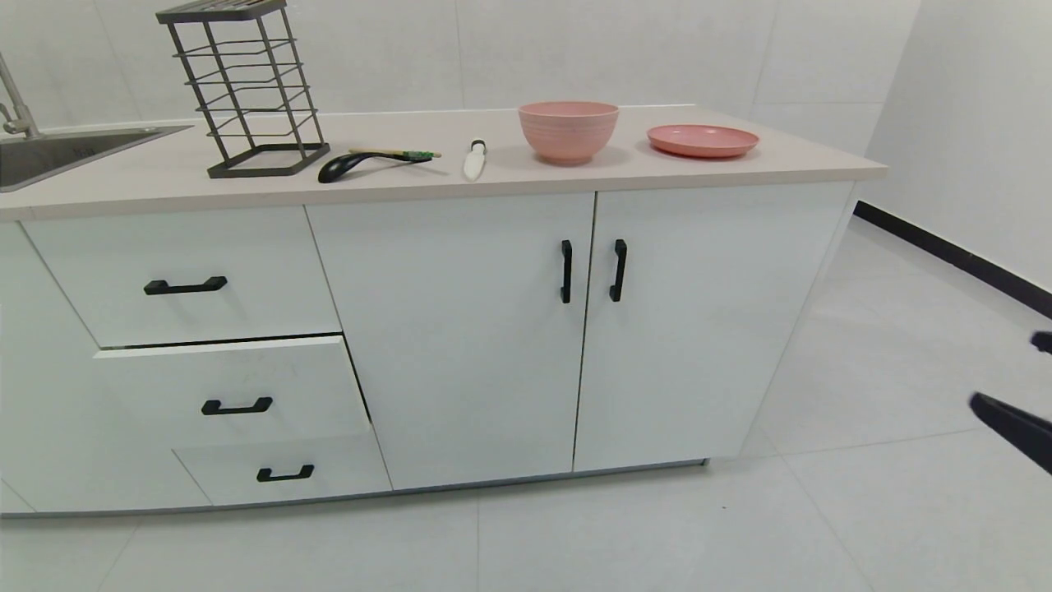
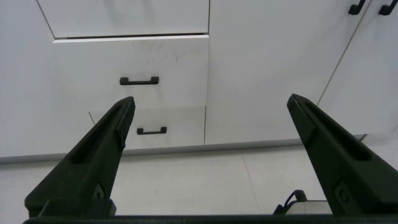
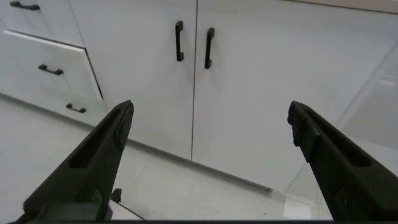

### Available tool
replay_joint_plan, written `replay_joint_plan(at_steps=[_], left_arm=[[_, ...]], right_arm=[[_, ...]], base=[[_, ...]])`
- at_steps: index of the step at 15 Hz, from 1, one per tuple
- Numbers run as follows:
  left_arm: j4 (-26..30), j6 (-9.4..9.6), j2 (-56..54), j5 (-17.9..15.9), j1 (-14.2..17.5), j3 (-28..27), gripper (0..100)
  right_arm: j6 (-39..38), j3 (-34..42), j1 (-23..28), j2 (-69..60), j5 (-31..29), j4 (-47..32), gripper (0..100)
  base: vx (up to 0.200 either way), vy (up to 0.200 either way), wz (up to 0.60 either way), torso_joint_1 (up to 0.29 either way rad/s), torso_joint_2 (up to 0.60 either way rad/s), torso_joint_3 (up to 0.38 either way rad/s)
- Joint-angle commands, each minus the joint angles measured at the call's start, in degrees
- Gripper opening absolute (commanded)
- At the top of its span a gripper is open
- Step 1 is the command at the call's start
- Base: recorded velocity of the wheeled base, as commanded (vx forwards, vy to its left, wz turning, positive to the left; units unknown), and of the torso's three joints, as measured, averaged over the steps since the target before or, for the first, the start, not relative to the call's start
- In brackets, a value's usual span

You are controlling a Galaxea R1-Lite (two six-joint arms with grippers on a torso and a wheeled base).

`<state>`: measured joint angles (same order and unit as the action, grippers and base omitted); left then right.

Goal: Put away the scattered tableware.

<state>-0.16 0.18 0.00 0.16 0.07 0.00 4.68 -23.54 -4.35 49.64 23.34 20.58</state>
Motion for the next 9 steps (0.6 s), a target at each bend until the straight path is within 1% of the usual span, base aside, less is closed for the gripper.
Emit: replay_joint_plan(at_steps=[1, 2, 3, 4, 5, 6, 8, 9], left_arm=[[-0.11, -0.01, 0.00, 0.02, 0.01, 0.00, 100], [-0.02, -0.01, 0.00, 0.02, 0.01, 0.00, 100], [-0.02, -0.01, 0.00, 0.02, 0.01, 0.00, 100], [-0.02, -0.01, 0.00, 0.02, 0.01, 0.00, 100], [-0.02, 0.08, 0.00, 0.02, 0.01, 0.00, 100], [-0.02, 0.08, 0.00, 0.02, 0.01, 0.00, 100], [-0.02, 0.08, 0.00, 0.02, 0.01, 0.00, 100], [-0.02, 0.08, 0.00, 0.02, 0.01, 0.00, 100]], right_arm=[[3.84, -6.08, -4.52, 22.52, 1.35, 7.37, 100], [3.84, -5.82, -5.93, 26.91, 2.23, 10.89, 100], [3.93, -5.64, -6.28, 29.20, 2.58, 13.44, 100], [4.28, -5.55, -6.46, 34.65, 3.90, 19.68, 100], [6.48, -5.64, -6.37, 40.36, 6.19, 25.92, 100], [7.45, -6.69, -6.37, 44.93, 7.15, 28.99, 100], [7.62, -10.03, -6.90, 50.12, 7.24, 31.54, 100], [7.62, -14.43, -8.66, 55.13, 7.24, 33.04, 100]], base=[[0.000, 0.000, 0.00, 0.000, 0.00, 0.000], [0.000, 0.000, 0.00, 0.000, 0.00, 0.000], [0.000, 0.000, 0.00, 0.000, 0.00, 0.000], [0.000, 0.000, 0.00, 0.000, 0.00, 0.000], [0.000, 0.000, 0.00, 0.000, 0.00, 0.000], [0.000, 0.000, 0.00, 0.000, 0.00, 0.000], [0.000, 0.000, 0.00, 0.000, 0.00, 0.000], [0.000, 0.000, 0.00, 0.000, 0.00, 0.000]])
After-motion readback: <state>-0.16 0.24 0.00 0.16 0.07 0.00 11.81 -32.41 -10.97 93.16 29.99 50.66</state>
